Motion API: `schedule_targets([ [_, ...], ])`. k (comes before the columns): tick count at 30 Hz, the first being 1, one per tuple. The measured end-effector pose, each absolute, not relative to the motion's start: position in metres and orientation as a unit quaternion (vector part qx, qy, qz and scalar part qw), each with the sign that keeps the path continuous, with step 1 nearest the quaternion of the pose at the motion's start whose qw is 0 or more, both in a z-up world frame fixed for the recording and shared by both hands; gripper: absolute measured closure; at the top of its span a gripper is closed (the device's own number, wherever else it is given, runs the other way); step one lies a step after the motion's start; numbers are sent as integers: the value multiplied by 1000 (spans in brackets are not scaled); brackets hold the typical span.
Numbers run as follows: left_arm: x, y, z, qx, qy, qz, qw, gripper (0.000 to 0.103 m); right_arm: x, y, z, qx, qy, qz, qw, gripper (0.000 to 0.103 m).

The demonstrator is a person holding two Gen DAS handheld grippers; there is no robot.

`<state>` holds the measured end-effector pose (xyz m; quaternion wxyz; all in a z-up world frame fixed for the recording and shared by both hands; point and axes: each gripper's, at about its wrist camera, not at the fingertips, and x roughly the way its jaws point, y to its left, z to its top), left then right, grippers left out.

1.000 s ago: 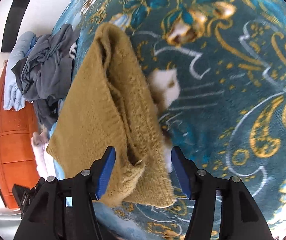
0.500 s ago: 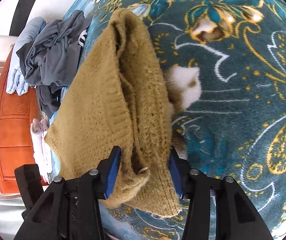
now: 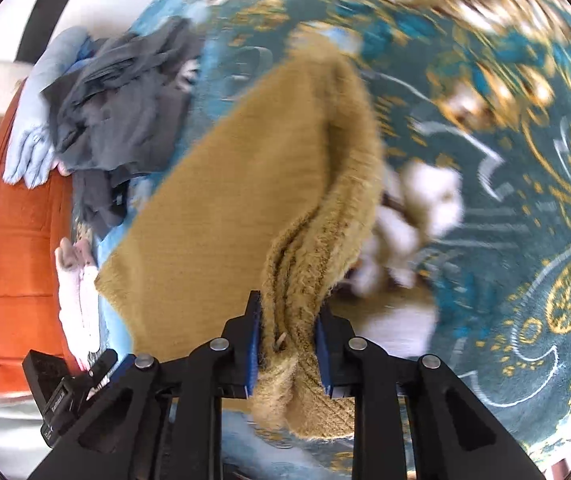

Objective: Fold clothes

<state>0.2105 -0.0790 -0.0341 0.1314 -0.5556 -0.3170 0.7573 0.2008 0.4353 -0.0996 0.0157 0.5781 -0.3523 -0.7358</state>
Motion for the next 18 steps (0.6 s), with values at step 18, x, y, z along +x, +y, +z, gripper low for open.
schedule_targets([
  [18,257,-223,-51,-448,-516,728,51,42,140,118,-66,636,11,-718,283,89],
])
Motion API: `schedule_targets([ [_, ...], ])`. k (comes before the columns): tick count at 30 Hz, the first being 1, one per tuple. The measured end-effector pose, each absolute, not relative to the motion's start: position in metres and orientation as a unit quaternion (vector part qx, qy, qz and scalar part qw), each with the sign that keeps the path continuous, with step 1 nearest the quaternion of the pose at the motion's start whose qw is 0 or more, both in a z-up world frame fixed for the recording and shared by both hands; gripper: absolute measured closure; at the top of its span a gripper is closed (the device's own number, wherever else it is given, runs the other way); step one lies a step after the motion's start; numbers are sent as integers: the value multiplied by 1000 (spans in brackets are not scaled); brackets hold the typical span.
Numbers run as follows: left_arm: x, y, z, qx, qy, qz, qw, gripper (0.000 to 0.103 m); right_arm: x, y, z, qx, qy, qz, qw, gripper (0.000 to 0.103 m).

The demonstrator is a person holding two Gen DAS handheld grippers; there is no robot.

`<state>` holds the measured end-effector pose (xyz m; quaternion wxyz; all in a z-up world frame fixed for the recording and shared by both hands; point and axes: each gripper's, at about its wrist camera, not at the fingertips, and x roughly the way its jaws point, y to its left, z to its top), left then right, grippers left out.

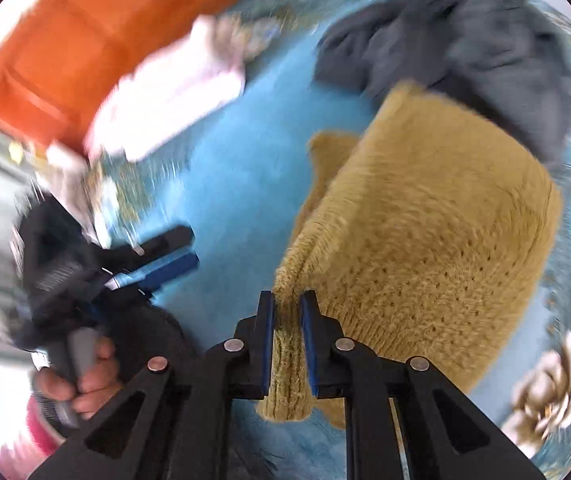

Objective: Fold clothes

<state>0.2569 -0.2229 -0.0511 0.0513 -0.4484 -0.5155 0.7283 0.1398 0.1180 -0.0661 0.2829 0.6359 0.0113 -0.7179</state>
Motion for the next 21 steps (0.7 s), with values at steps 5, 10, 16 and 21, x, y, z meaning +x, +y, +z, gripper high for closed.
schedule_targets([
  [5,257,-227,-54,-442,-520,730,45,40,133,117,-92,665,5,-698,265,86],
  [10,253,-229,-59,-441,-529,722,59,39,118,149,-76,648,-24,-725,233,86],
  [16,232,-187,-46,-473,-474,730,136,38,111,191,-84,651,-46,-734,187,86],
  [21,217,-164,-69,-505,-507,680,162,39,114,214,-91,651,-99,-730,184,86],
])
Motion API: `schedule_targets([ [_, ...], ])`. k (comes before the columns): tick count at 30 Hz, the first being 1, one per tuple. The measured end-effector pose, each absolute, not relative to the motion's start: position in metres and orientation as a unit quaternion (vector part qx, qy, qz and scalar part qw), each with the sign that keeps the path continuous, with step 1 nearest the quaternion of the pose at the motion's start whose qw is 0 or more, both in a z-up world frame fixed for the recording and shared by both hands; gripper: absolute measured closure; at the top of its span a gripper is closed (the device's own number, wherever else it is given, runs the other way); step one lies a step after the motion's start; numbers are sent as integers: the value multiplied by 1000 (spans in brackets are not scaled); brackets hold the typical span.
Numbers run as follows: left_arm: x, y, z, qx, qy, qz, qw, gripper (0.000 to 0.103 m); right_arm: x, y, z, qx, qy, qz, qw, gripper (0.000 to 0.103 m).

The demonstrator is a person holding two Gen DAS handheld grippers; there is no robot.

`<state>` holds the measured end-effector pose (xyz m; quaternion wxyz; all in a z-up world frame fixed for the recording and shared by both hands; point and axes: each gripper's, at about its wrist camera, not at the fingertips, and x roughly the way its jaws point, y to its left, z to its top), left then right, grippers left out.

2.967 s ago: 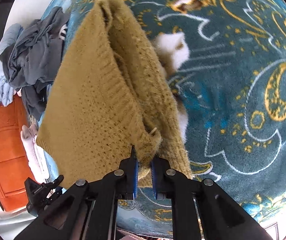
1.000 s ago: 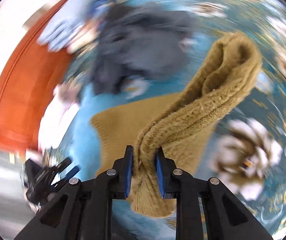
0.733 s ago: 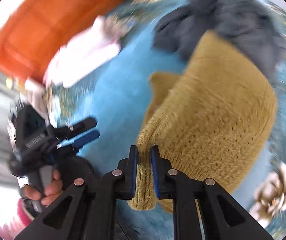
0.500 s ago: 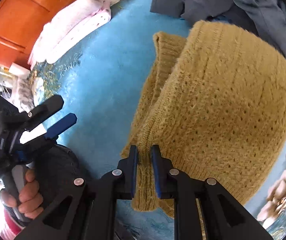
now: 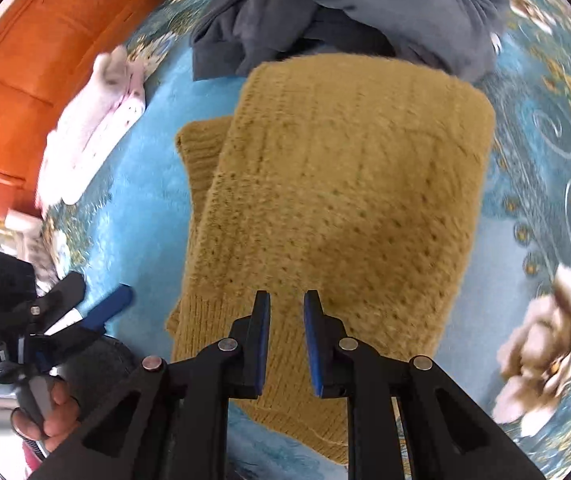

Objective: Fold clothes

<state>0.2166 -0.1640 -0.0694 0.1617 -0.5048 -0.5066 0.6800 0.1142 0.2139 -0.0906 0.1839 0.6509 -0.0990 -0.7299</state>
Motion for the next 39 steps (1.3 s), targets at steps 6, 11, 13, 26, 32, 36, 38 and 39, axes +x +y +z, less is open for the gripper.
schedule_targets([
  [6,216,-172,-84,-500,-542,660,146,39,117,176,-93,645,-90,-725,224,40],
  [11,224,-193,-87,-468,-578,658,117,38,124,113,-94,626,50,-741,238,39],
  [13,228,-203,-87,-454,-587,663,99,38,131,97,-99,615,101,-747,229,39],
  [26,217,-182,-86,-487,-538,678,116,38,123,143,-108,641,27,-733,224,90],
  [32,206,-157,-80,-514,-495,687,135,38,121,207,-85,629,-37,-754,186,91],
  [36,188,-123,-86,-560,-441,688,136,40,124,240,-82,630,-66,-756,165,91],
  [38,178,-103,-94,-590,-409,683,133,40,126,245,-85,632,-79,-753,164,91],
  [39,175,-96,-97,-599,-397,683,131,40,127,247,-86,633,-85,-752,164,91],
])
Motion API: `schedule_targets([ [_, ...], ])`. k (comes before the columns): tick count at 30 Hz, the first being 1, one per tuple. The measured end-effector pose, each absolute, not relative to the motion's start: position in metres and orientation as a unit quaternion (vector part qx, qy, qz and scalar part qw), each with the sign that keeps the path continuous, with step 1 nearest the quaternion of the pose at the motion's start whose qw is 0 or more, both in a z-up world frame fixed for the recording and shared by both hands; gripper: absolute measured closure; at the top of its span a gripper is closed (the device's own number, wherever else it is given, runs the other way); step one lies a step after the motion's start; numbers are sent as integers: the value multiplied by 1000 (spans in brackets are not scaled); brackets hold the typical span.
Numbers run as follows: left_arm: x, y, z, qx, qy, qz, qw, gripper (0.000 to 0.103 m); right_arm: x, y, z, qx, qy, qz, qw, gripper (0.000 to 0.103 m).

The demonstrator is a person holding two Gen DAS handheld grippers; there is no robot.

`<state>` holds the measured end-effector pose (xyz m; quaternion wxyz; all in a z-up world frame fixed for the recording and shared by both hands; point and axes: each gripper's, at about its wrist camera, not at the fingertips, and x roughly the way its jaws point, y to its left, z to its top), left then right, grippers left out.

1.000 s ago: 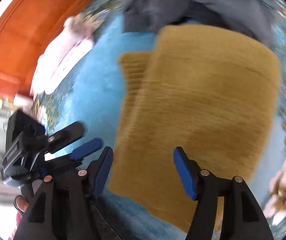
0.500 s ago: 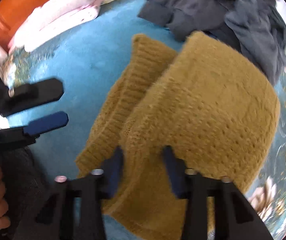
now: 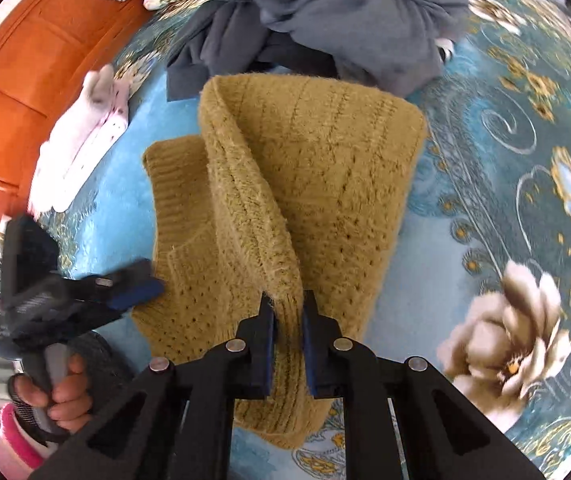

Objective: Fold clothes

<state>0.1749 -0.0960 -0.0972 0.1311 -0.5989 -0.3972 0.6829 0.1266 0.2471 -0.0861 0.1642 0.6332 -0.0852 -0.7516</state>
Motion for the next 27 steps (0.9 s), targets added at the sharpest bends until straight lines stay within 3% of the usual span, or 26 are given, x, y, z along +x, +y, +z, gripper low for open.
schedule_targets([
  [3,167,-85,-100,-605,-381,688,128,43,127,255,-84,634,-91,-749,170,91],
  [5,163,-85,-102,-604,-389,685,122,53,127,256,-84,635,-93,-747,173,91],
  [7,162,-84,-103,-607,-383,688,111,79,127,254,-85,636,-95,-746,173,91],
  [10,166,-84,-100,-601,-371,700,105,87,128,256,-85,637,-95,-745,173,91],
  [18,214,-101,-30,-509,-356,774,122,89,141,232,-52,590,-111,-762,243,91],
  [27,236,-137,-52,-541,-415,730,42,89,163,157,-73,618,-72,-712,326,91],
])
